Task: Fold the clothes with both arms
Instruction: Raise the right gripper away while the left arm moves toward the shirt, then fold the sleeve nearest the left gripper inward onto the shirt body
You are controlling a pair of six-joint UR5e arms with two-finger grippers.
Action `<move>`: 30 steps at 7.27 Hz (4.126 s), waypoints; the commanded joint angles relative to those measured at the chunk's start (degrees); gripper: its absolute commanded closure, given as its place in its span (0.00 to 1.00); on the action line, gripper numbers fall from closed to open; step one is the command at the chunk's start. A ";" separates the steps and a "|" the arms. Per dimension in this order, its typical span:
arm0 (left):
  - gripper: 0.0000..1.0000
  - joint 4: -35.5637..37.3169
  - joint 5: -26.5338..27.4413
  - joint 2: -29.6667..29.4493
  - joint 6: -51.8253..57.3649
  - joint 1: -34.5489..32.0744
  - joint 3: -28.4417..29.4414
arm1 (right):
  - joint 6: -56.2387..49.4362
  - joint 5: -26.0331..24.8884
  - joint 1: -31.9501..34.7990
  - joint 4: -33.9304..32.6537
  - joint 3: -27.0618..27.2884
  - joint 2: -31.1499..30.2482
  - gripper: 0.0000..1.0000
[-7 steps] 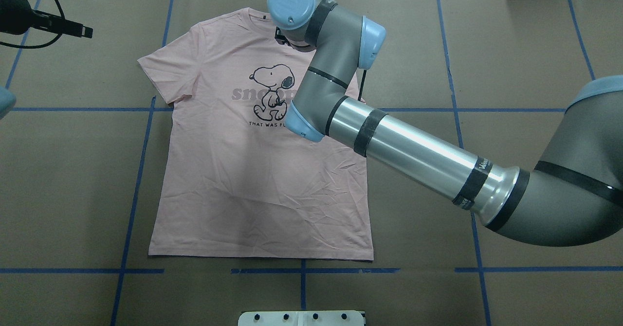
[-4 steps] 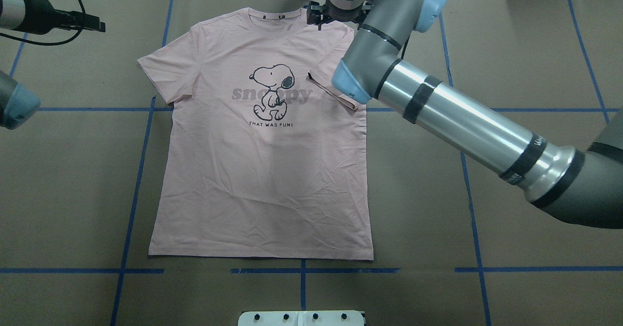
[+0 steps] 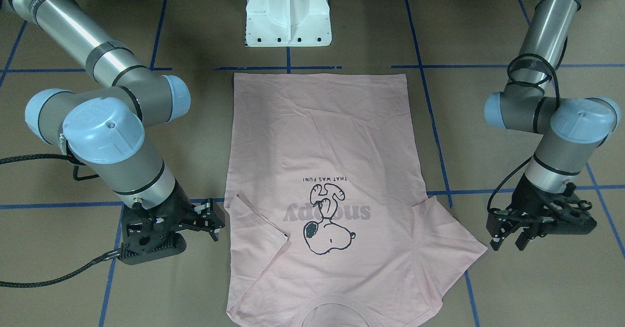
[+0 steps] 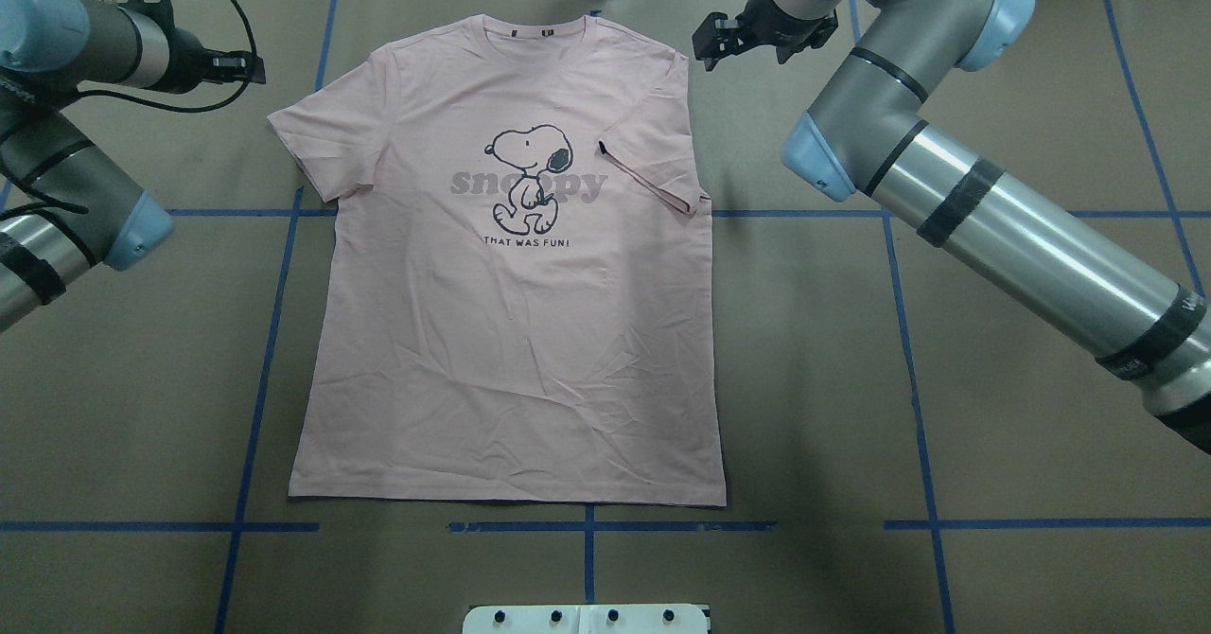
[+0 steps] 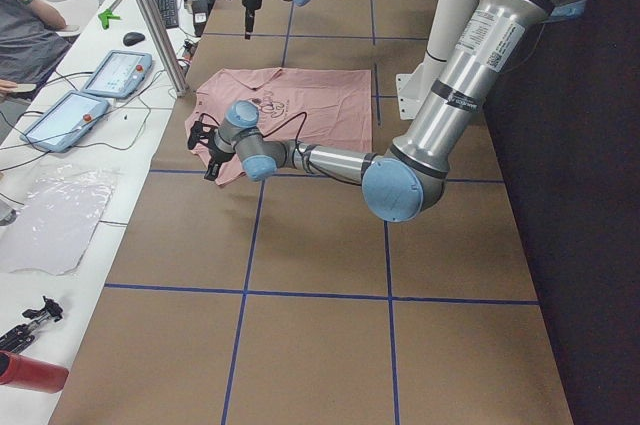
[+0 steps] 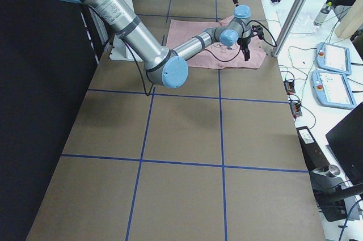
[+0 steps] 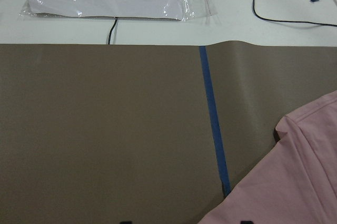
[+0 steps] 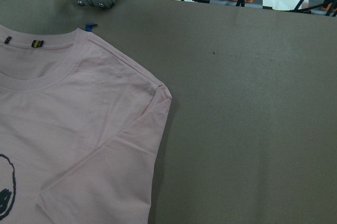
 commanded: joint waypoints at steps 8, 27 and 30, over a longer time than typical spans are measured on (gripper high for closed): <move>0.46 -3.90 2.32 -3.20 0.30 3.94 8.95 | -0.38 0.17 0.73 1.14 0.28 -2.18 0.00; 0.00 29.68 2.79 -10.03 -4.64 11.76 -18.13 | 9.56 0.00 -3.10 -0.96 9.90 -4.81 0.00; 0.00 29.68 0.83 -1.72 -5.50 14.29 -32.33 | 27.67 -11.69 -20.01 -15.13 33.05 -9.55 0.00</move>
